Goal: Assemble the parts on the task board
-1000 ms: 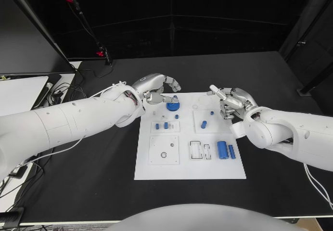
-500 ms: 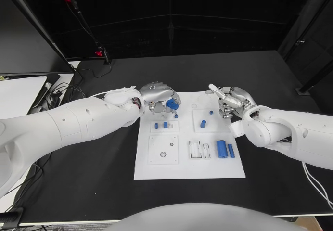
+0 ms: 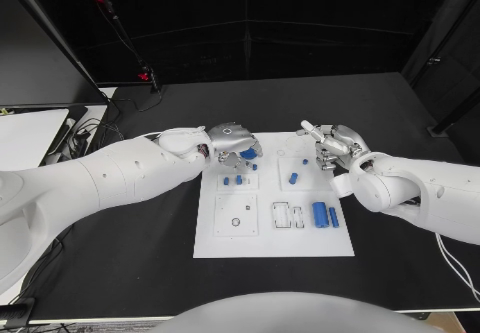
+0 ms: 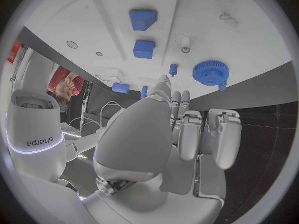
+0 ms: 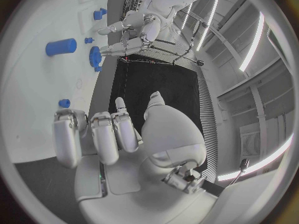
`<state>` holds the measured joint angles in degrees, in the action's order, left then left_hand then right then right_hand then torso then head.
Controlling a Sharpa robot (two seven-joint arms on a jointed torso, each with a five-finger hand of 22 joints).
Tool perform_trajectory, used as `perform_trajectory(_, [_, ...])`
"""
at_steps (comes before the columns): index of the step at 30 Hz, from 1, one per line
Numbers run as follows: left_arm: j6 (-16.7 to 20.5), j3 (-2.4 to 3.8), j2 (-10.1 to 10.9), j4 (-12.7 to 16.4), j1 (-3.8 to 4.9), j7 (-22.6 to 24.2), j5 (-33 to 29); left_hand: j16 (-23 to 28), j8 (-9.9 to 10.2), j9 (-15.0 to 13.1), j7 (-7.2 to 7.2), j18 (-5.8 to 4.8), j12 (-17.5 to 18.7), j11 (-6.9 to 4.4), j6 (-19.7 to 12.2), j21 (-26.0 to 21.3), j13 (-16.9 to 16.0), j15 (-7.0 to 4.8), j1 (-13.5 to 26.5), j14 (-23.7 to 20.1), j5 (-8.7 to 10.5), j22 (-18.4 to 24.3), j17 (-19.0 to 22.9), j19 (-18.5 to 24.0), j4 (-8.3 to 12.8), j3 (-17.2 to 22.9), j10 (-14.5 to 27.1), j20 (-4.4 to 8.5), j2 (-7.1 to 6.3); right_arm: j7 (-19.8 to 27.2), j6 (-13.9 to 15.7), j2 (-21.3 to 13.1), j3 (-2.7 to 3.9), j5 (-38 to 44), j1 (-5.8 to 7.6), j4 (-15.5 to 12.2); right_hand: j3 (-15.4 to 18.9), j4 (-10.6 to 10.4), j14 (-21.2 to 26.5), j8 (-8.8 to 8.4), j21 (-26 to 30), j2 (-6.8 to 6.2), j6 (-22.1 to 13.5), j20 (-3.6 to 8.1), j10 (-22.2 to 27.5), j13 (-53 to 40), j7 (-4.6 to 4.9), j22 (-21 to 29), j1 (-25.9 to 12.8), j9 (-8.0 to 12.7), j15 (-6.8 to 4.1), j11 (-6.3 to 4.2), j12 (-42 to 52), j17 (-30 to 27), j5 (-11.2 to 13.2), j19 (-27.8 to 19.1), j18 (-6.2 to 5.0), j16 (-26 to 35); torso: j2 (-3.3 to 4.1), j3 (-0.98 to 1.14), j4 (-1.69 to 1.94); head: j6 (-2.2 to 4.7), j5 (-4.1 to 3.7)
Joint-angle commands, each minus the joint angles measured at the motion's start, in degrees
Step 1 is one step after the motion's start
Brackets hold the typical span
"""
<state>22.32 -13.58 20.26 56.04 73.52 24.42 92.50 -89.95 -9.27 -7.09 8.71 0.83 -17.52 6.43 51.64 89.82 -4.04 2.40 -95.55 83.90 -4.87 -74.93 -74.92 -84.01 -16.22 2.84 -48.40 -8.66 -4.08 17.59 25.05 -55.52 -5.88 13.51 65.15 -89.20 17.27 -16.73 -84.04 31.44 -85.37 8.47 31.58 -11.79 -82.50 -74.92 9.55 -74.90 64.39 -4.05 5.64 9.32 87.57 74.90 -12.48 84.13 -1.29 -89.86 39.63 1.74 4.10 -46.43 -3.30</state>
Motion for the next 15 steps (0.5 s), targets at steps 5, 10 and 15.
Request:
perform_trajectory(5, [-1.42, 0.05, -0.78, -0.90, -0.12, -1.15, 4.52, -0.05, 0.45, 0.49, -0.37, -0.83, 0.08, -0.75, 0.77, 0.18, 0.31, -0.83, -1.29, 6.10, 0.26, -15.07, -15.08, -5.99, -0.03, 1.44, -0.57, 0.73, 0.34, 0.35, 0.16, 0.03, 0.02, 0.04, 0.07, -0.16, 0.43, 0.04, -5.96, 0.10, 0.28, 0.63, -0.20, -0.40, 0.02, -8.41, 3.90, -12.76, 0.02, 0.06, 0.33, 0.00, -0.15, 15.10, -0.37, 0.27, -0.48, -0.14, 0.05, 0.00, -0.02, -0.30, -0.22])
perform_trajectory(10, [-1.60, 0.05, -1.49, -1.67, -0.41, -1.38, 6.45, -0.05, 0.71, 0.83, -0.82, -0.83, 0.28, -1.21, 1.21, 0.18, 0.41, -1.29, -1.85, 6.10, 0.24, -15.07, -15.08, -5.99, -0.07, 2.24, -0.78, 1.02, 0.41, 0.29, 0.16, 0.12, 0.02, 0.04, 0.07, -0.17, 0.43, 0.04, -5.96, 0.10, 0.28, 0.63, -0.20, -0.40, 0.02, -8.41, 3.90, -12.76, 0.02, 0.06, 0.33, 0.00, -0.15, 15.10, -0.37, 0.27, -0.48, -0.14, 0.04, 0.01, 0.00, -0.37, -0.12])
perform_trajectory(15, [-1.80, 0.05, -2.07, -2.26, -0.69, -1.45, 7.98, -0.05, 0.80, 1.03, -1.23, -0.83, 0.42, -1.58, 1.75, 0.18, 0.44, -1.61, -2.12, 6.10, 0.22, -15.07, -15.08, -5.99, -0.14, 2.82, -1.12, 1.23, 0.44, 0.24, 0.12, 0.23, 0.02, 0.04, 0.07, -0.15, 0.43, 0.04, -5.96, 0.10, 0.28, 0.63, -0.20, -0.40, 0.02, -8.41, 3.90, -12.76, 0.02, 0.06, 0.33, 0.00, -0.15, 15.10, -0.37, 0.27, -0.48, -0.14, 0.04, -0.01, -0.03, -0.53, -0.14])
